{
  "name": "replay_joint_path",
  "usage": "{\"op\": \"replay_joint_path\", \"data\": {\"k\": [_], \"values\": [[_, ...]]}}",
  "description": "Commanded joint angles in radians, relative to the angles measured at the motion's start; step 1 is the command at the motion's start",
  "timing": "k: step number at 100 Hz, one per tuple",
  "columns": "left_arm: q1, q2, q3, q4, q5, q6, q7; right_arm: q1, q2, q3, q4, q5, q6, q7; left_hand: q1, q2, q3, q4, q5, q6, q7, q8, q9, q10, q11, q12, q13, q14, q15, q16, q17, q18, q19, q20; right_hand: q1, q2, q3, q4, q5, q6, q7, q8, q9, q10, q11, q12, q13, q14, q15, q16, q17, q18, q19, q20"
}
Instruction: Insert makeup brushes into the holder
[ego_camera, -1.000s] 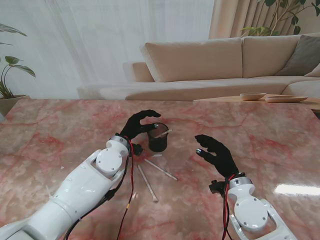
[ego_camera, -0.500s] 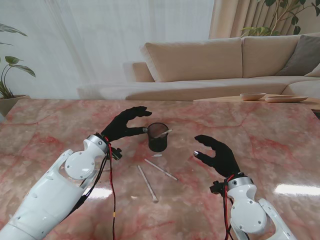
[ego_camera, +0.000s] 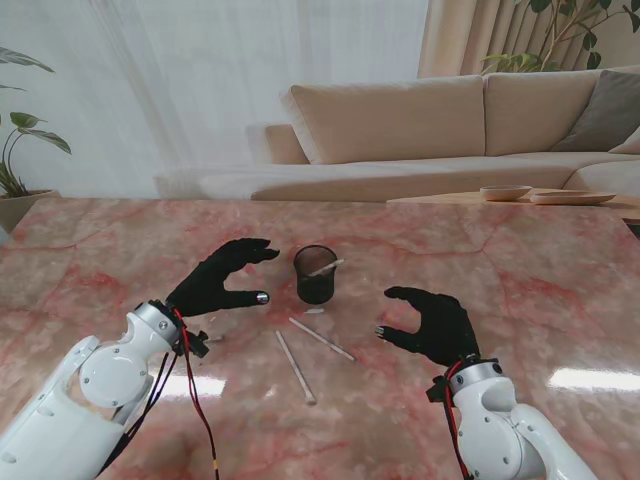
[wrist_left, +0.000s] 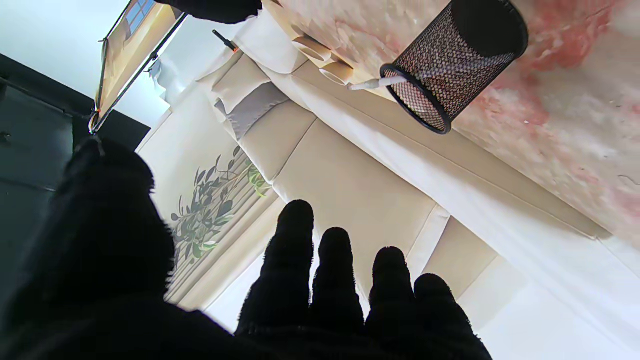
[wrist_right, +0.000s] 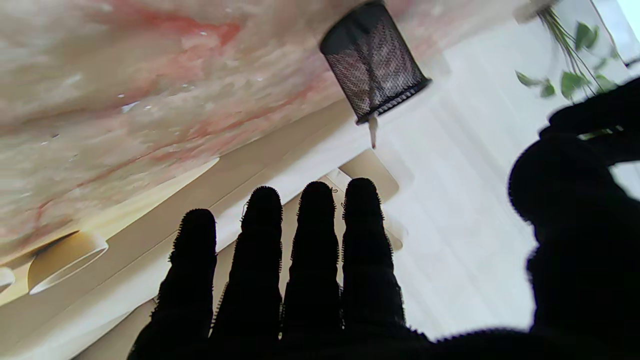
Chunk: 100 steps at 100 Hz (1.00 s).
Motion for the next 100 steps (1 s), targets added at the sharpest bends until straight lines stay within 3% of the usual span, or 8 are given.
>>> {"op": "replay_joint_path", "data": {"k": [1, 9, 21, 35, 40, 47, 55, 100], "values": [[0.027, 0.004, 0.0, 0.005, 0.008, -0.01, 0.014, -0.005, 0.001, -0.021, -0.001, 0.0, 0.028, 0.015, 0.004, 0.04, -0.039, 0.019, -0.034, 0.003, -0.015, -0.007, -0.031, 0.0, -0.023, -0.016, -0.035, -0.057, -0.029, -0.015, 0.002, -0.05, -0.003, -0.015, -0.044, -0.038, 0.004, 0.0, -0.039, 0.016, -0.004, 0.001, -0.026, -0.017, 0.035, 0.042, -0.036, -0.026, 0.028, 0.012, -0.021, -0.035, -0.007, 0.005], [0.049, 0.004, -0.009, -0.009, 0.009, -0.009, 0.019, 0.008, 0.005, -0.055, 0.003, -0.058, 0.08, 0.006, 0.012, 0.039, -0.044, 0.022, -0.034, 0.0, -0.012, -0.005, -0.031, 0.001, -0.024, -0.016, -0.036, -0.057, -0.029, -0.014, -0.001, -0.048, -0.004, -0.015, -0.038, -0.073, 0.038, -0.005, -0.032, 0.024, 0.01, 0.021, -0.036, -0.009, 0.1, 0.127, -0.05, -0.031, 0.095, 0.074, -0.026, -0.046, -0.001, 0.016], [0.062, 0.004, -0.019, -0.017, 0.017, -0.008, 0.022, 0.037, 0.006, -0.119, 0.023, -0.11, 0.163, -0.02, 0.02, 0.04, -0.049, 0.024, -0.032, -0.002, -0.006, -0.002, -0.031, 0.001, -0.024, -0.016, -0.036, -0.058, -0.029, -0.014, -0.004, -0.05, -0.008, -0.017, 0.036, -0.11, 0.016, 0.007, -0.019, 0.035, 0.027, 0.053, -0.079, -0.012, 0.243, 0.311, -0.171, -0.051, 0.321, 0.227, -0.073, -0.091, 0.014, 0.061], [0.072, 0.005, -0.026, -0.025, 0.021, -0.006, 0.023, 0.075, 0.003, -0.196, 0.052, -0.135, 0.254, -0.041, 0.023, 0.044, -0.054, 0.026, -0.031, -0.012, 0.001, 0.002, -0.03, -0.002, -0.024, -0.016, -0.035, -0.059, -0.028, -0.013, -0.006, -0.041, -0.014, -0.017, 0.171, -0.109, 0.017, 0.061, 0.01, 0.026, 0.079, 0.111, -0.107, -0.028, 0.316, 0.414, -0.247, -0.067, 0.457, 0.273, -0.112, -0.106, 0.03, 0.104], [0.074, 0.004, -0.027, -0.026, 0.022, -0.005, 0.025, 0.089, 0.001, -0.225, 0.062, -0.131, 0.286, -0.041, 0.027, 0.045, -0.055, 0.027, -0.032, -0.012, 0.004, 0.003, -0.03, -0.003, -0.025, -0.016, -0.035, -0.06, -0.029, -0.013, -0.007, -0.039, -0.015, -0.016, 0.201, -0.097, 0.099, 0.093, 0.022, 0.025, 0.106, 0.142, -0.154, -0.028, 0.312, 0.423, -0.284, -0.07, 0.466, 0.271, -0.135, -0.116, 0.027, 0.112], [0.077, 0.002, -0.026, -0.027, 0.023, -0.003, 0.034, 0.109, -0.002, -0.262, 0.081, -0.128, 0.322, -0.042, 0.029, 0.044, -0.057, 0.028, -0.03, -0.014, 0.007, 0.005, -0.029, -0.003, -0.024, -0.016, -0.034, -0.06, -0.029, -0.012, -0.008, -0.04, -0.017, -0.015, 0.178, -0.168, 0.357, 0.03, 0.031, 0.034, 0.118, 0.199, -0.223, -0.028, 0.301, 0.417, -0.333, -0.078, 0.476, 0.262, -0.156, -0.124, 0.021, 0.127], [0.082, 0.0, -0.026, -0.028, 0.023, -0.001, 0.041, 0.131, -0.005, -0.302, 0.106, -0.123, 0.355, -0.046, 0.032, 0.043, -0.058, 0.029, -0.029, -0.017, 0.011, 0.007, -0.027, -0.003, -0.024, -0.016, -0.033, -0.06, -0.029, -0.012, -0.008, -0.039, -0.02, -0.013, 0.162, -0.199, 0.464, 0.012, 0.048, 0.035, 0.133, 0.227, -0.284, -0.027, 0.297, 0.406, -0.379, -0.084, 0.479, 0.259, -0.17, -0.132, 0.019, 0.133], [0.102, -0.001, -0.041, -0.027, 0.035, -0.007, 0.055, 0.19, -0.035, -0.444, 0.207, -0.067, 0.479, -0.099, 0.039, 0.042, -0.056, 0.031, -0.023, -0.023, 0.023, 0.014, -0.025, 0.0, -0.024, -0.016, -0.033, -0.058, -0.03, -0.01, -0.006, -0.038, -0.035, -0.014, 0.193, -0.204, 0.358, -0.047, 0.095, 0.013, 0.217, 0.343, -0.31, -0.023, 0.35, 0.395, -0.394, -0.079, 0.509, 0.255, -0.177, -0.128, 0.041, 0.142]]}}
